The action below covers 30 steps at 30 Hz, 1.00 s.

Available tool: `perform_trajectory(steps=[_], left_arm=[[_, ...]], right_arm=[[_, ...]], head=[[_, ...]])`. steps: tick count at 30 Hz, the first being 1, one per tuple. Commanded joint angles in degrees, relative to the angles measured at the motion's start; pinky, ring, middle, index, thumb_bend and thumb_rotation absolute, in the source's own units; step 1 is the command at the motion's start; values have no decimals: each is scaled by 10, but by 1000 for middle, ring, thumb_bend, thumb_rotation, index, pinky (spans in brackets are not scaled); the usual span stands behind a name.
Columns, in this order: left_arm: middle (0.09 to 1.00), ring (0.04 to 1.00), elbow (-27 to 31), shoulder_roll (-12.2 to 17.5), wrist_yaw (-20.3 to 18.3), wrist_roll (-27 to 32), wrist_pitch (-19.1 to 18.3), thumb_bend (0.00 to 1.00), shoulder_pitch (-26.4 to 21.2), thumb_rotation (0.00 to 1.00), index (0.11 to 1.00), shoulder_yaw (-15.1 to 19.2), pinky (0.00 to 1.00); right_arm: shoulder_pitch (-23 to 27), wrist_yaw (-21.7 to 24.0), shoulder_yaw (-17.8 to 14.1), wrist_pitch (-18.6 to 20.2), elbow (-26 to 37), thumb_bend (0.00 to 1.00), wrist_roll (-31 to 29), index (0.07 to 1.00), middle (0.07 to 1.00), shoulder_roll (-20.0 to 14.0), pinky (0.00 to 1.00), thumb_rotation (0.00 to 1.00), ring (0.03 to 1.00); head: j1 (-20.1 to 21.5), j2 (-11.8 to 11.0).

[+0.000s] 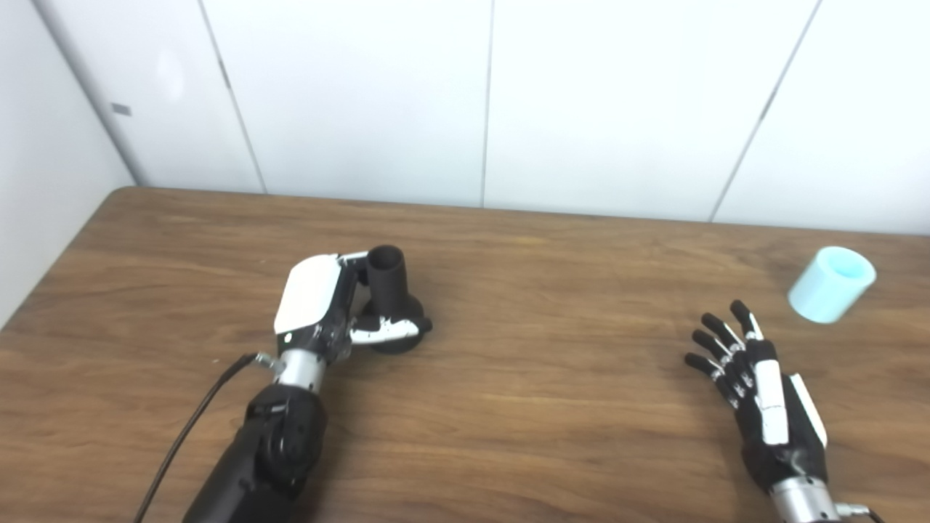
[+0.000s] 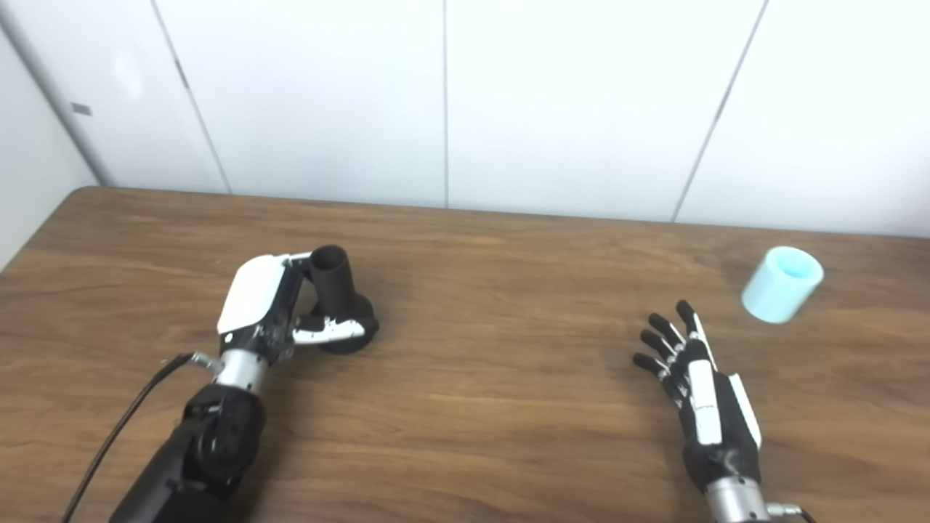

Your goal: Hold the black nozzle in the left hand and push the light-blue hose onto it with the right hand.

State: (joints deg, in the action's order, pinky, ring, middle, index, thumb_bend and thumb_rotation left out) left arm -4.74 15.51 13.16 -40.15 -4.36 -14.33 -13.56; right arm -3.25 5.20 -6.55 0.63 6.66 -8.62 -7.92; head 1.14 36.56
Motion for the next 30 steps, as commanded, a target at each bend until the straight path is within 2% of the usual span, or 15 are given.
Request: perform_trajectory(steps=[1, 4, 14, 20, 25, 30], left_arm=[[458, 578, 21, -9, 7, -5, 7, 524, -1, 0, 503, 0, 854], [455, 590, 25, -19, 11, -22, 17, 524, 10, 0, 504, -10, 886], [459, 607, 6, -33, 34, -61, 73, 524, 52, 0, 503, -57, 852], [462, 636, 9, -46, 32, -66, 76, 524, 76, 0, 504, -64, 852], [461, 624, 17, -55, 33, -63, 83, 524, 90, 0, 501, -66, 831], [456, 622, 26, -61, 29, -64, 86, 524, 101, 0, 505, -70, 828]], right_arm=[[11, -3, -9, -8, 17, 543, -2, 992, 895, -9, 821, 998, 878], [15, -5, -11, -6, 22, 544, -1, 985, 889, -9, 832, 1000, 877], [27, -23, 0, 2, 54, 574, 23, 959, 861, 8, 768, 982, 843], [32, -28, 5, 24, 81, 568, 30, 955, 859, 16, 766, 968, 838], [34, -28, 6, 38, 110, 569, 39, 952, 861, 11, 748, 918, 840], [43, -40, -3, 103, 173, 567, 54, 925, 854, 2, 743, 906, 831]], head=[[3, 0], [14, 1], [34, 6], [47, 12], [57, 16], [77, 22]])
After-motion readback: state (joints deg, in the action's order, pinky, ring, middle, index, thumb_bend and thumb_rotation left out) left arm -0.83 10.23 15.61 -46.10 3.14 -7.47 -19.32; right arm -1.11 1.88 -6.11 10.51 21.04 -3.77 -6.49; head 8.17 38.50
